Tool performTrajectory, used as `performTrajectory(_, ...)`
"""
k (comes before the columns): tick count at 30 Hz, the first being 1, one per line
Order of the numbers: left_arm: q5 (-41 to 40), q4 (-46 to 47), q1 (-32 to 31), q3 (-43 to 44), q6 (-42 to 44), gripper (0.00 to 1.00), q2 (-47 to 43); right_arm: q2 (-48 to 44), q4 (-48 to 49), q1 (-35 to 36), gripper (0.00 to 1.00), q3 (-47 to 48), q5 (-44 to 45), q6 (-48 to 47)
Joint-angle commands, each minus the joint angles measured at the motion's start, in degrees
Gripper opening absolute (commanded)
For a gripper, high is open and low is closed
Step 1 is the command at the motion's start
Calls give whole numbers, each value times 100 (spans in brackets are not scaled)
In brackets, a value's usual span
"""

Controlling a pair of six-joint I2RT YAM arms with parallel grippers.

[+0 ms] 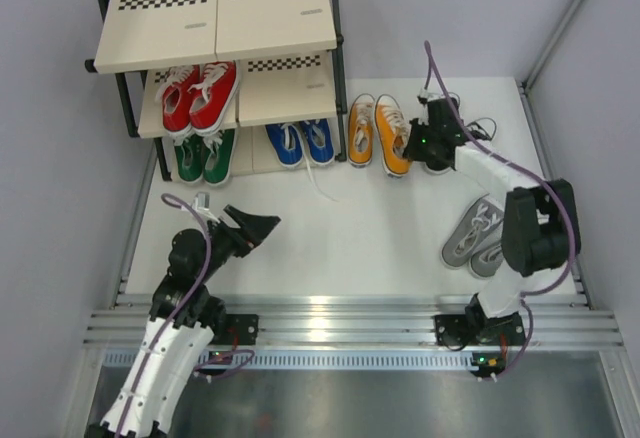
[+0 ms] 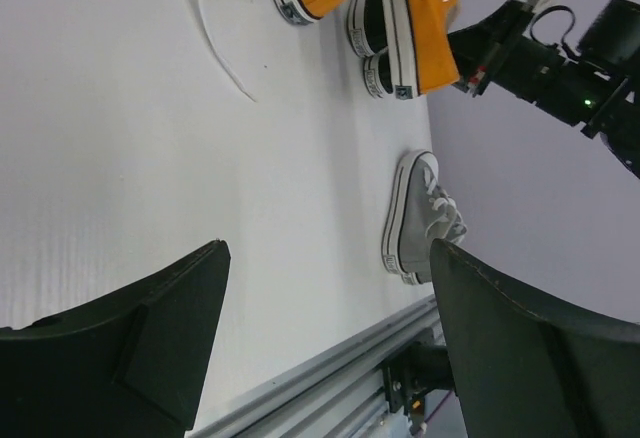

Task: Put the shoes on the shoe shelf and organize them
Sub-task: Pick up the shoe at the center of the board.

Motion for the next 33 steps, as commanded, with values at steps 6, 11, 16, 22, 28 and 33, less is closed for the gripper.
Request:
performTrajectory(6,1432,2331,9,-166,-355,87,1112,-2674,-838,-265,0,-810,-2423,-2715)
performTrajectory(11,1530,2867,-394,97,14,87,1789,-3474,-2297,-485,0,-1242,-3529,-4544)
performTrajectory(16,1179,3746,-1325,361,261,87,2579,-3704,-2931,-292,0,-1410,-4145,-5232)
performTrajectory(22,661,4308,-2416,599,244,87,3573,-3326,-3046,243,0,-1226,-4339,-5469)
performTrajectory(28,387,4512,-2742,564,94,87,3969,-3255,-2932,481,0,-1164,-4734,-5637)
performTrajectory(33,264,4617,-2751,590,-99,86,4110,-3273,-2757,666,0,-1181,-4849,-5707)
